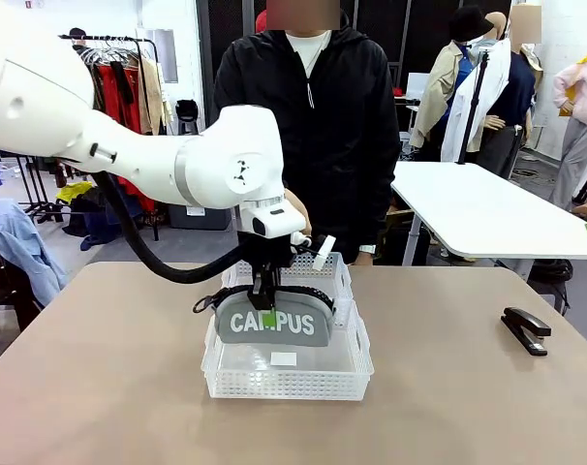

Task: Distribute items into two baskets.
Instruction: Place the picked Pencil pouch into the Organizing basket as instructed by the person.

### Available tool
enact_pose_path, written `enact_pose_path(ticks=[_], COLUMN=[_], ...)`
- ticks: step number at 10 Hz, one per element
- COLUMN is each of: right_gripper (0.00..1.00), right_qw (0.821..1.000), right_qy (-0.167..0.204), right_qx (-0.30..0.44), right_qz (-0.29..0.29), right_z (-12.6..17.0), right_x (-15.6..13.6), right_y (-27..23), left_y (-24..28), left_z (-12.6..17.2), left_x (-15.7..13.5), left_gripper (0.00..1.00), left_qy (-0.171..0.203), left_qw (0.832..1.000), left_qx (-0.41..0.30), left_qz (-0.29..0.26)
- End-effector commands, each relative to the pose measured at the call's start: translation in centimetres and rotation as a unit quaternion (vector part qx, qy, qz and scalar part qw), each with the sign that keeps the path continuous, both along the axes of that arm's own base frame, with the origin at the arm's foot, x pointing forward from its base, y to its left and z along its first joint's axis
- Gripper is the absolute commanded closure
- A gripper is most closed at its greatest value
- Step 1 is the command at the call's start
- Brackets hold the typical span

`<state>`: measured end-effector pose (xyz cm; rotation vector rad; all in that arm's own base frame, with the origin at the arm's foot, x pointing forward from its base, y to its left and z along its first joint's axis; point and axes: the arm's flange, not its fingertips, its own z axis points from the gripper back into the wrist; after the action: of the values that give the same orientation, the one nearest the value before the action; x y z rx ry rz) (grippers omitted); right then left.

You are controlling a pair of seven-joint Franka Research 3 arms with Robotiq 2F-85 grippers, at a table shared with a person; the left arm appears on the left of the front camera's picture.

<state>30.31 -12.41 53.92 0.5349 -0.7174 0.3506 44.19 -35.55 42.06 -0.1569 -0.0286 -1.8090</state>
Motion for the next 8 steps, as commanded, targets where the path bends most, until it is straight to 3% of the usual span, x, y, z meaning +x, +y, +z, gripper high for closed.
enact_pose_path(ticks=[1, 8], right_gripper=[0.0, 0.0], right_qw=[1.0, 1.0], right_qy=[-0.008, -0.008], right_qx=[0.009, 0.009], right_qz=[0.006, 0.006], right_z=[0.1, 0.1], right_x=[0.1, 0.1], right_y=[0.0, 0.0], left_y=[-1.1, -2.4], left_z=[-0.9, -6.2], left_x=[0.7, 0.9], left_gripper=[1.0, 1.0], left_qy=[-0.006, 0.011], left_qw=[1.0, 1.0], left_qx=[0.011, 0.02], left_qz=[0.011, -0.002])
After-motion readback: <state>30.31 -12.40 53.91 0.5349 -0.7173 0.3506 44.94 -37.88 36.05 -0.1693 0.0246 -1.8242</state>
